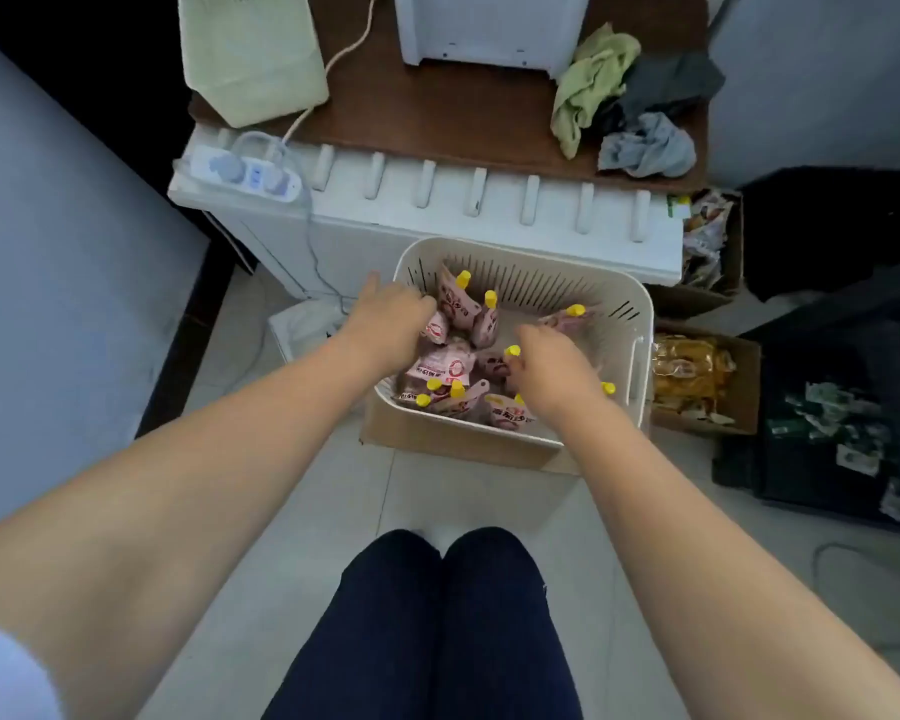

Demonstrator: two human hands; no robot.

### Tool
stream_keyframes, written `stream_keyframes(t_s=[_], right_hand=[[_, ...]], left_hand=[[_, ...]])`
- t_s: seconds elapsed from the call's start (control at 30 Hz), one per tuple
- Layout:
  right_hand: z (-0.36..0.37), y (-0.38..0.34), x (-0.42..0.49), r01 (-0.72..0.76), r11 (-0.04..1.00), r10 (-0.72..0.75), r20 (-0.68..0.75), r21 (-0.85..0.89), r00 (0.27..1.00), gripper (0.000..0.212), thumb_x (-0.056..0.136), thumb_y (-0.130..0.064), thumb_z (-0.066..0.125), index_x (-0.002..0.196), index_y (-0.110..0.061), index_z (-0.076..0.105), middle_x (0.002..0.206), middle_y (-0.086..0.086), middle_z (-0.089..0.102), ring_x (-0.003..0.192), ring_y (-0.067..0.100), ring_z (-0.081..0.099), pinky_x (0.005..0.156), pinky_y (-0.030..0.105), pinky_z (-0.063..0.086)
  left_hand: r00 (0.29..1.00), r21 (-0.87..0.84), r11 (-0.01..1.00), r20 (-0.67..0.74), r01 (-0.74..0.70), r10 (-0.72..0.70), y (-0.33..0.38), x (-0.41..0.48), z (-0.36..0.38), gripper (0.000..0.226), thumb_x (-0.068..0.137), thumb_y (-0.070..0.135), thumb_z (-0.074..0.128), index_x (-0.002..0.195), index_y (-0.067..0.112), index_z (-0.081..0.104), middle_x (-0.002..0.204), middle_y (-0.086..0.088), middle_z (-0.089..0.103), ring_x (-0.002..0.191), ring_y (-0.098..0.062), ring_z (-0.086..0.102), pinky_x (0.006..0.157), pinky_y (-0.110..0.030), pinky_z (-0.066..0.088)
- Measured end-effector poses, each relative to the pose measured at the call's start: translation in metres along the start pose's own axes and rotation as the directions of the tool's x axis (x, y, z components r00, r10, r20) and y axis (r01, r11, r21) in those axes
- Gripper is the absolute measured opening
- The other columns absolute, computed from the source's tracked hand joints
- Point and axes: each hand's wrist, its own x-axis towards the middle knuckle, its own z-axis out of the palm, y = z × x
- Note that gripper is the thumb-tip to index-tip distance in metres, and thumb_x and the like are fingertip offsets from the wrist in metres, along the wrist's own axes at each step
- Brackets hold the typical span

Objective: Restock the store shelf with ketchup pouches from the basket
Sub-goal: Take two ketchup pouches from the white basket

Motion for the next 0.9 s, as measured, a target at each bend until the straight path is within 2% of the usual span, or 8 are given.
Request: stream_keyframes(t_s=[0.1, 0.2, 0.3, 0.4, 0.57, 0.67, 0.77, 0.9], right_hand=[[0.036, 0.005, 0.023, 0.000, 0.984, -0.008, -0.047, -0.178, 0.999, 0.025, 0.097, -0.026, 0.059, 0.114, -0.009, 0.065, 0.115, 0.013, 0.063, 0.111, 0.037, 0.058, 0.079, 0.042, 0.046], [0.057, 0.007, 0.034, -0.056, 0.959, 0.039, -0.069, -0.277, 0.997, 0.022, 0.088, -0.015, 0.069, 0.109, -0.007, 0.070, 0.111, 0.013, 0.060, 0.106, 0.035, 0.058, 0.069, 0.037, 0.038], [0.067, 0.013, 0.042, -0.150, 0.953, 0.139, -0.060, -0.262, 0.989, 0.025, 0.085, -0.002, 0.066, 0.110, -0.002, 0.071, 0.118, 0.016, 0.058, 0.111, 0.036, 0.055, 0.073, 0.039, 0.046], [0.069, 0.015, 0.048, -0.117, 0.967, 0.103, -0.072, -0.226, 0.992, 0.018, 0.089, -0.007, 0.065, 0.105, -0.005, 0.073, 0.111, 0.012, 0.060, 0.106, 0.035, 0.058, 0.066, 0.036, 0.041], [0.021, 0.009, 0.027, 0.000, 1.000, -0.005, -0.199, -0.023, 0.980, 0.017, 0.084, -0.018, 0.071, 0.072, -0.008, 0.065, 0.075, 0.008, 0.063, 0.078, 0.036, 0.059, 0.061, 0.038, 0.049], [-0.046, -0.004, -0.002, -0.090, 0.956, 0.142, -0.174, 0.279, 0.974, 0.026, 0.092, -0.025, 0.066, 0.070, -0.014, 0.057, 0.066, 0.002, 0.060, 0.070, 0.028, 0.058, 0.057, 0.036, 0.044], [-0.127, -0.019, -0.039, -0.121, 0.860, 0.236, -0.176, 0.496, 0.956, 0.025, 0.094, -0.029, 0.068, 0.074, -0.014, 0.060, 0.065, 0.000, 0.062, 0.066, 0.020, 0.058, 0.056, 0.033, 0.042], [-0.250, -0.043, -0.092, -0.049, 0.715, 0.334, -0.278, 0.698, 0.901, 0.029, 0.092, -0.029, 0.070, 0.072, -0.010, 0.062, 0.068, 0.012, 0.061, 0.061, 0.015, 0.049, 0.060, 0.034, 0.042]], left_hand=[[0.998, 0.277, 0.960, -0.041, -0.031, 0.044, -0.003, 0.024, 0.027, 0.034, 0.083, 0.013, 0.066, 0.116, 0.022, 0.065, 0.109, -0.005, 0.068, 0.117, -0.032, 0.058, 0.120, -0.064, 0.009], [0.981, 0.362, 0.926, -0.116, -0.105, 0.156, -0.006, 0.042, 0.050, 0.023, 0.081, 0.008, 0.067, 0.101, 0.018, 0.073, 0.097, -0.003, 0.073, 0.109, -0.031, 0.059, 0.116, -0.055, 0.026], [0.939, 0.415, 0.888, -0.178, -0.201, 0.295, -0.013, 0.051, 0.056, 0.014, 0.068, 0.004, 0.072, 0.077, 0.016, 0.074, 0.072, 0.000, 0.071, 0.083, -0.027, 0.061, 0.093, -0.040, 0.046], [0.927, 0.397, 0.882, -0.159, -0.254, 0.339, -0.026, 0.053, 0.047, 0.017, 0.061, 0.002, 0.077, 0.067, 0.016, 0.069, 0.063, -0.001, 0.067, 0.072, -0.026, 0.061, 0.079, -0.037, 0.050], [0.892, 0.104, 0.946, -0.315, -0.306, 0.324, -0.029, 0.029, -0.010, 0.030, 0.048, -0.009, 0.077, 0.058, 0.010, 0.055, 0.048, -0.007, 0.053, 0.043, -0.028, 0.053, 0.049, -0.025, 0.030], [0.848, -0.109, 0.925, -0.450, -0.364, 0.281, -0.033, -0.002, -0.069, 0.010, 0.075, 0.007, 0.074, 0.072, 0.007, 0.064, 0.062, -0.010, 0.064, 0.055, -0.032, 0.063, 0.046, -0.024, 0.031], [0.816, -0.241, 0.888, -0.538, -0.392, 0.214, -0.037, -0.040, -0.135, 0.021, 0.085, 0.025, 0.054, 0.085, 0.012, 0.070, 0.073, -0.007, 0.071, 0.067, -0.032, 0.069, 0.055, -0.038, 0.052], [0.770, -0.404, 0.792, -0.626, -0.458, 0.126, -0.041, -0.090, -0.254, 0.013, 0.080, 0.022, 0.070, 0.092, 0.019, 0.073, 0.081, 0.005, 0.074, 0.076, -0.021, 0.071, 0.067, -0.034, 0.055]])
